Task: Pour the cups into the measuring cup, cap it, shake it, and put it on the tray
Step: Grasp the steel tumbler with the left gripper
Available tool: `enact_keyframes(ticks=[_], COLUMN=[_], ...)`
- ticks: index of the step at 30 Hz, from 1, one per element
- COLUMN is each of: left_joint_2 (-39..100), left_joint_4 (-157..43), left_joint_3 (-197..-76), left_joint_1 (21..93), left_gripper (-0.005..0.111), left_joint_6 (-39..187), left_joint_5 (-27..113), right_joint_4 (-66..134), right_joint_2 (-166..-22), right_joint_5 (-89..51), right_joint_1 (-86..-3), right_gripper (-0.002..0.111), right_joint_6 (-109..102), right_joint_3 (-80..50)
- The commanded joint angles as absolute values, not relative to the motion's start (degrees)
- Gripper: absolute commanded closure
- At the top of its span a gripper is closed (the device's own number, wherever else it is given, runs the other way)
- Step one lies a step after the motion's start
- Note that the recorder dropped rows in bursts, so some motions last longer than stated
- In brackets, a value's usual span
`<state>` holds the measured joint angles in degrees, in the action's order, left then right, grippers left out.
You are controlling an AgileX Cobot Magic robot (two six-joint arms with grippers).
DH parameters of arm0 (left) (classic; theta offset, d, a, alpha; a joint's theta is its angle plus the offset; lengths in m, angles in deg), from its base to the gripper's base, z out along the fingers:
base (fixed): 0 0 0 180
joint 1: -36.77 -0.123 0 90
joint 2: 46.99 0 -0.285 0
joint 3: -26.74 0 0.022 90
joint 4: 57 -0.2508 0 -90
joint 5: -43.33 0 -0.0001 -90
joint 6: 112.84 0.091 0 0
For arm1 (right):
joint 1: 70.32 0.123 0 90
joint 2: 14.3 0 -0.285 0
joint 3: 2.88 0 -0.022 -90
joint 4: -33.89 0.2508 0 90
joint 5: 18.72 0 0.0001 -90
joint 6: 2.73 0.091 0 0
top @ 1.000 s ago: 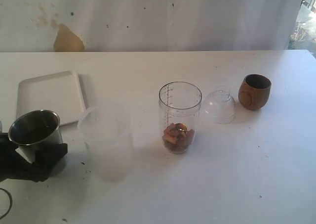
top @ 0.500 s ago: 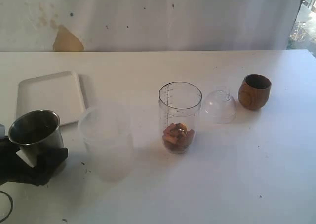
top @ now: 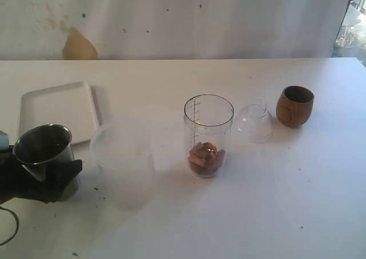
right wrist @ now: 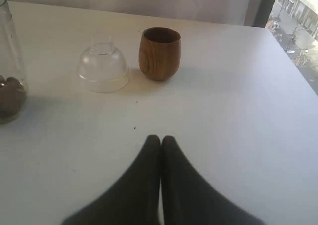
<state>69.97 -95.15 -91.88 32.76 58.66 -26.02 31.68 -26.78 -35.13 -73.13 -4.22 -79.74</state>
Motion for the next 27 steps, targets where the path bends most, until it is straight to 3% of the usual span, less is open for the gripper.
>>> enact_keyframes(ticks=[1,11,13,15,20,27], left_joint_2=[70.2,70.2,70.2,70.2,70.2,69.3], left_joint_4=[-95.3,-95.2,-95.2,-95.2,-96.2,-98.0], left_joint_3=[-92.2,-92.2,-92.2,-92.2,-92.2,-92.5], left_joint_1=[32.9,32.9,32.9,32.9,32.9,32.9], left_gripper=[0.009,0.012,0.024,0.044,0.104,0.107], left_joint_6=[59.1,59.3,59.3,59.3,56.4,53.7], left_joint_5=[-26.6,-26.6,-26.6,-26.6,-26.6,-26.6], right_joint_4=[31.5,31.5,31.5,31.5,31.5,31.5], right_joint_2=[-26.6,-26.6,-26.6,-26.6,-26.6,-26.6], right_joint_5=[-35.2,-35.3,-35.3,-35.3,-35.3,-35.3], right_joint_1=[-73.1,-73.1,-73.1,-73.1,-73.1,-73.1], right_gripper=[0.108,0.108,0.108,0.108,0.108,0.108], right_joint_6=[-4.0,-4.0,-4.0,-4.0,-4.0,-4.0], right_joint_3=[-80.1,-80.1,-80.1,-80.1,-80.1,-80.1])
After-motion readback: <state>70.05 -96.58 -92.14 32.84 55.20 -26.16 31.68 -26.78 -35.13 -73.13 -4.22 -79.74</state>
